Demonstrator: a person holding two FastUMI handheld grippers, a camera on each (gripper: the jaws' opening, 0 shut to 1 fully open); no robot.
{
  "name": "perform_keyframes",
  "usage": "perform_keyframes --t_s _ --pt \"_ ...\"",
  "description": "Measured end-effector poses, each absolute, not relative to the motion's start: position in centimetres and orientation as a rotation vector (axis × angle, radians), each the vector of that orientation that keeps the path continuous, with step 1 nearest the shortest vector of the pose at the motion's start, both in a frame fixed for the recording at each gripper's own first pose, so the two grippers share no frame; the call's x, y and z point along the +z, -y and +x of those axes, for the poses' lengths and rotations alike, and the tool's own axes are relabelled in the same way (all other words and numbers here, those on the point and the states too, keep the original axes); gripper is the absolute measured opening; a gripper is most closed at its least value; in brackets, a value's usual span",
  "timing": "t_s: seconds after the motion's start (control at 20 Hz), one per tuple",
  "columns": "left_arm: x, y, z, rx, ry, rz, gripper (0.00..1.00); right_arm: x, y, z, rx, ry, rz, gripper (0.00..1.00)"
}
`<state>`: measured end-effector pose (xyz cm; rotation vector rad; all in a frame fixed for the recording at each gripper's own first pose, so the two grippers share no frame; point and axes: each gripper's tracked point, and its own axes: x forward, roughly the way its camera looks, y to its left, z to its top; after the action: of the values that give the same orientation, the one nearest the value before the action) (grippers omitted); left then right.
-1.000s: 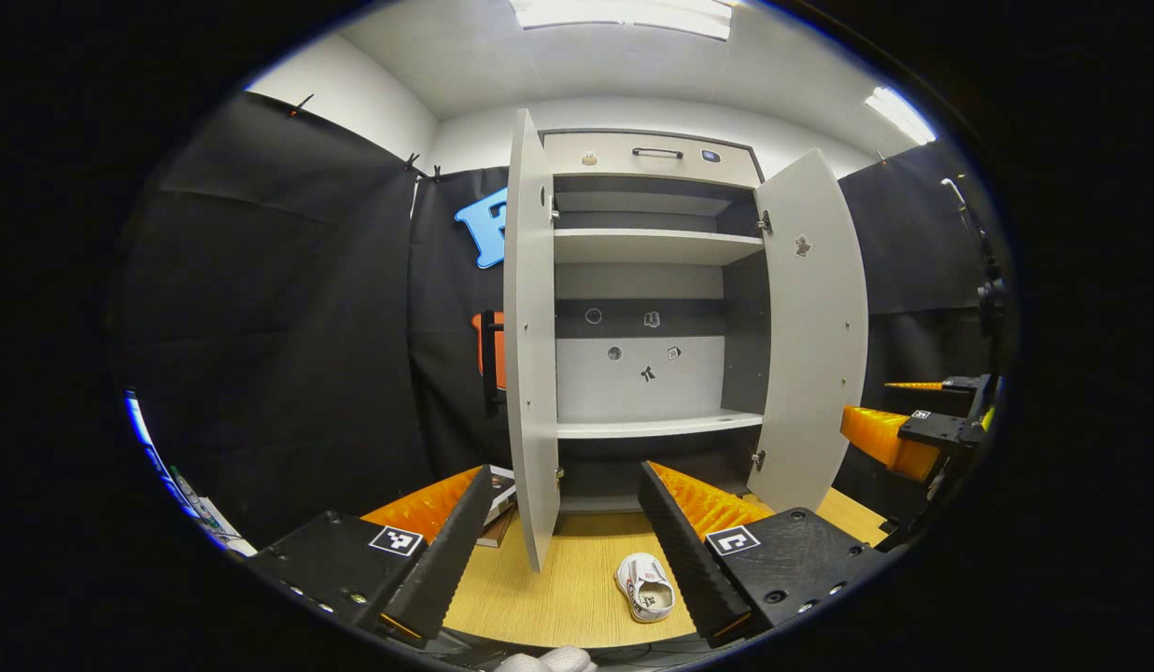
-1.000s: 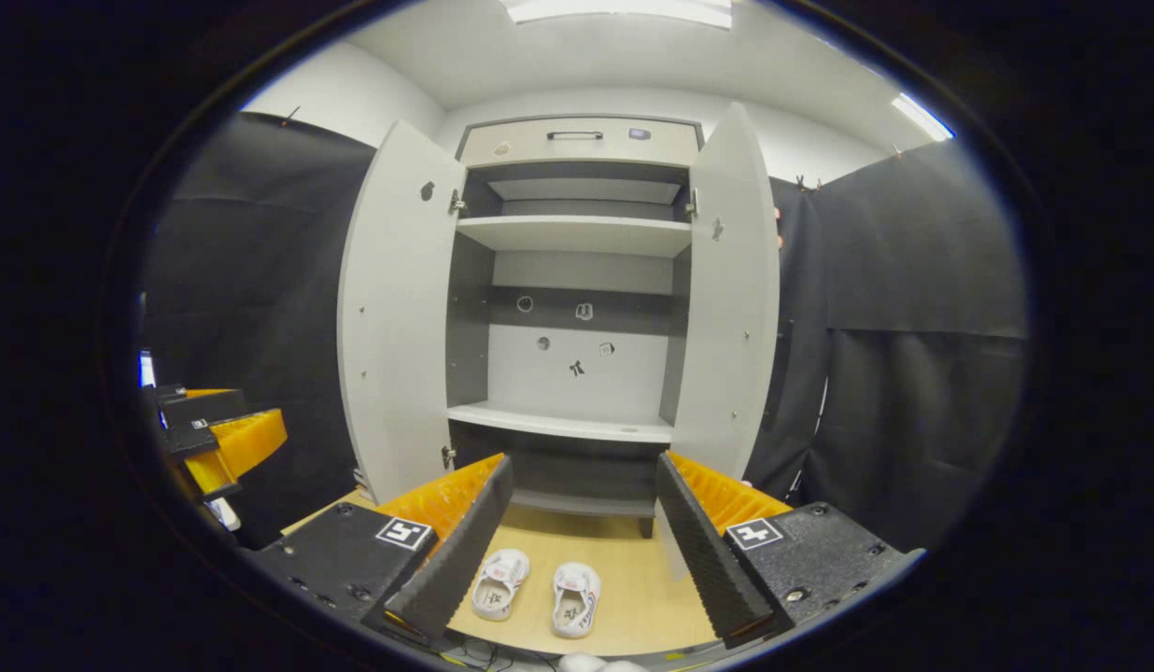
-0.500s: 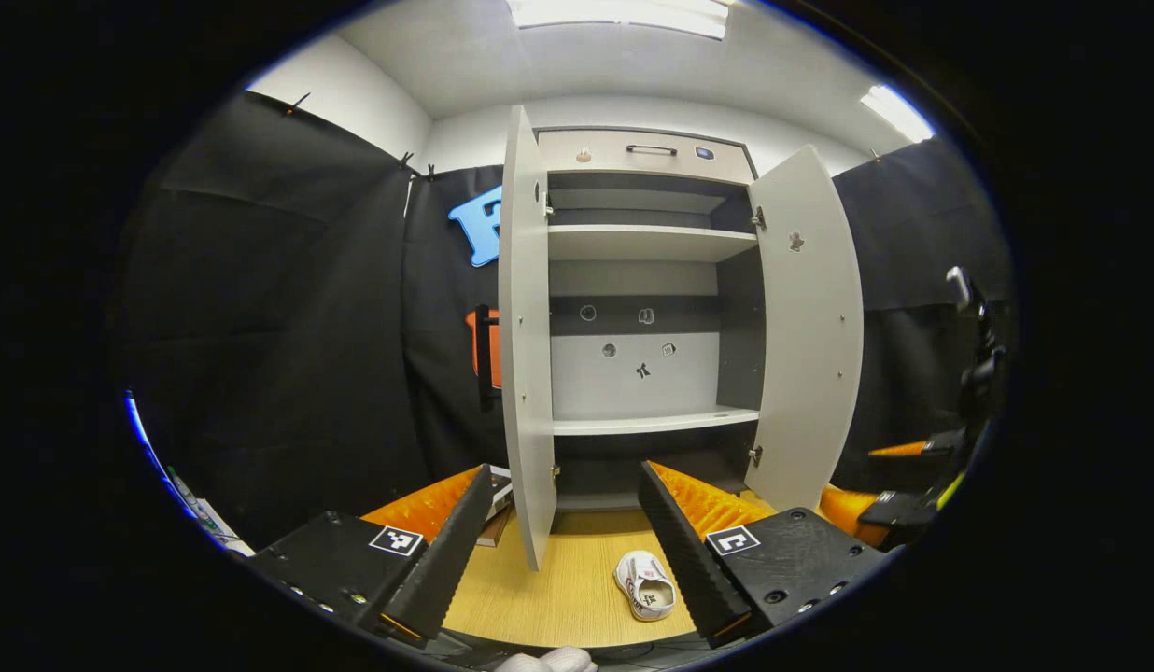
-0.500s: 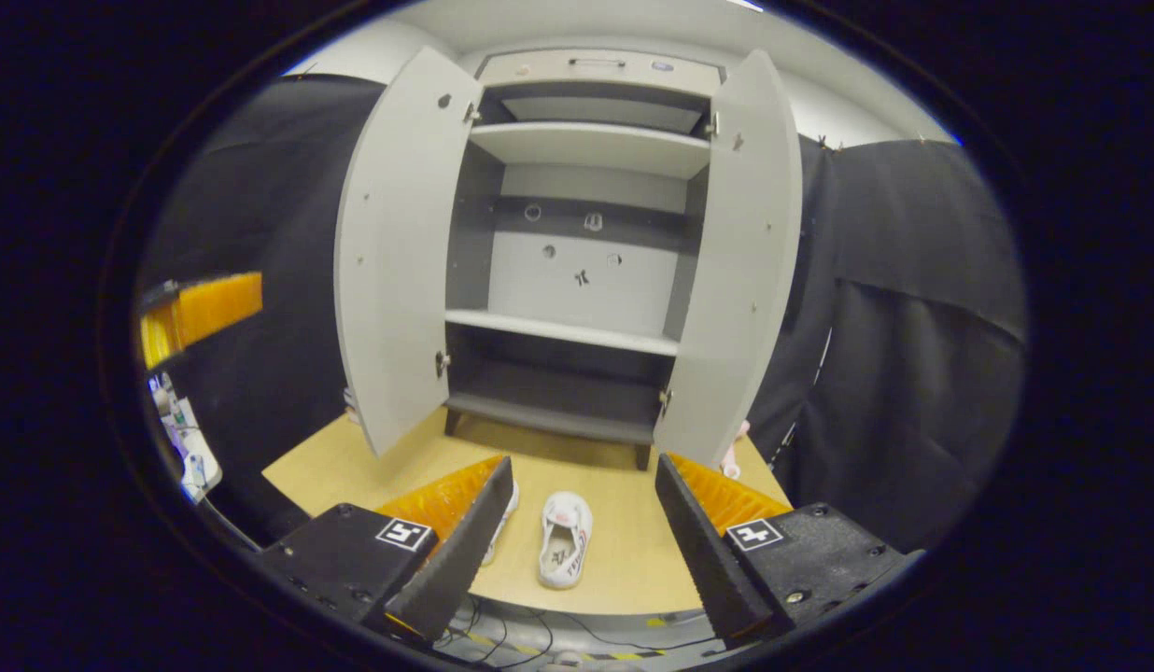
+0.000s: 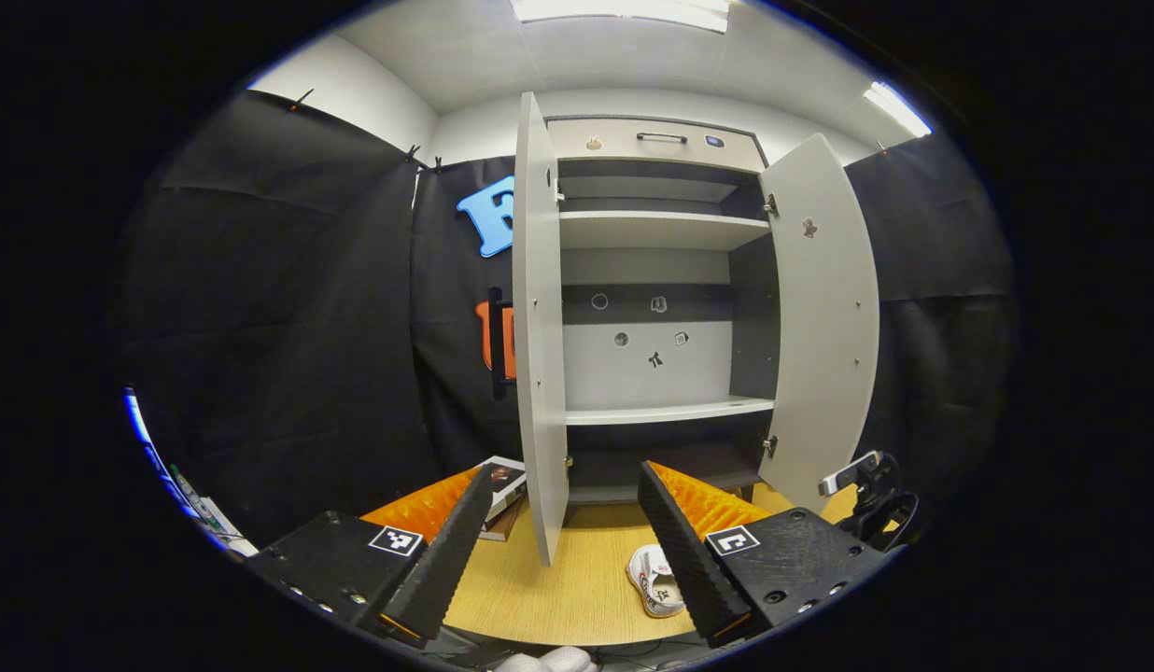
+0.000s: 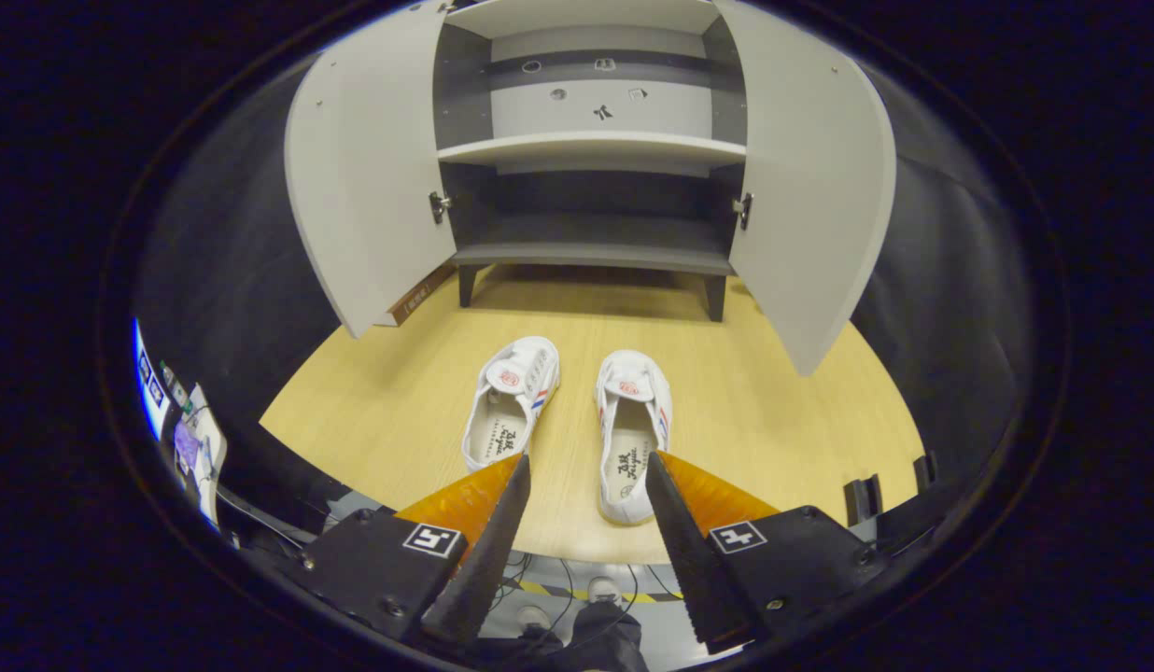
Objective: Grab one shoe with the right hand and put it into the shoe cabinet, grab the other shoe with the left hand and put it into the shoe cabinet; then close the right door with the right hand and the left door with the left hand.
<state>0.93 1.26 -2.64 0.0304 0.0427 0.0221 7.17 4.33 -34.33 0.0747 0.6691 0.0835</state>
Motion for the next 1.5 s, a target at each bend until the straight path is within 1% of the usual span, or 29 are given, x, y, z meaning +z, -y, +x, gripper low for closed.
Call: perform_keyframes --t_s 0.05,0.2,0.3,0.5,0.55,0.6,0.65,0.7,0.75,0.8,0.85,0.9,0.95,1.1,1.35,1.5 --pt "-2.7 -1.4 1.2 0.029 -0.049 0.036 0.94 -35.4 -4.7 8.2 0.096 -0.685 0.089 0.82" --pt "-2.7 -1.5 1.8 0.054 -0.053 0.046 0.94 -38.2 -4.2 11.9 0.074 -0.718 0.089 0.78" --pt "-2.4 -1.4 2.3 0.063 -0.051 0.044 0.95 -39.5 -4.0 14.0 0.06 -0.734 0.088 0.71" --pt "-2.1 -1.4 3.4 0.088 -0.043 0.047 0.94 -41.6 -3.5 18.3 0.041 -0.732 0.106 0.66" --pt "-2.2 -1.5 3.6 0.098 -0.048 0.05 0.94 -41.9 -3.3 19.1 0.032 -0.73 0.122 0.65" --pt "-2.3 -1.6 3.7 0.107 -0.053 0.05 0.94 -42.1 -3.2 19.9 0.028 -0.721 0.146 0.61" --pt "-2.6 -1.6 3.9 0.114 -0.06 0.048 0.94 -42.5 -3.1 20.4 0.028 -0.724 0.169 0.49" --pt "-2.8 -1.6 4.1 0.12 -0.068 0.048 0.94 -42.6 -3.0 20.9 0.028 -0.721 0.196 0.34" --pt "-3.0 -1.6 4.2 0.125 -0.075 0.049 0.94 -42.4 -2.9 21.1 0.027 -0.712 0.23 0.22" --pt "-2.9 -1.7 4.2 0.133 -0.077 0.05 0.94 -42.7 -3.2 21.2 0.032 -0.726 0.254 0.27" --pt "-3.0 -1.7 4.4 0.138 -0.078 0.049 0.94 -42.7 -3.3 21.1 0.042 -0.728 0.254 0.1" --pt "-3.1 -1.5 4.5 0.138 -0.082 0.046 0.94 -42.4 -3.1 20.8 0.051 -0.736 0.245 0.11" --pt "-3.2 -1.4 4.6 0.136 -0.086 0.045 0.94 -41.9 -3.1 20.9 0.061 -0.735 0.251 0.07" --pt "-3.0 -1.0 4.9 0.125 -0.08 0.044 0.94 -38.8 -2.3 19.9 0.075 -0.707 0.247 0.06" --pt "-3.4 -0.2 5.2 0.091 -0.081 0.033 0.94 -29.3 -1.3 19.4 0.107 -0.573 0.14 0.06" --pt "-3.8 0.4 5.5 0.074 -0.08 0.022 0.94 -23.3 -1.1 20.0 0.119 -0.503 0.123 0.06"
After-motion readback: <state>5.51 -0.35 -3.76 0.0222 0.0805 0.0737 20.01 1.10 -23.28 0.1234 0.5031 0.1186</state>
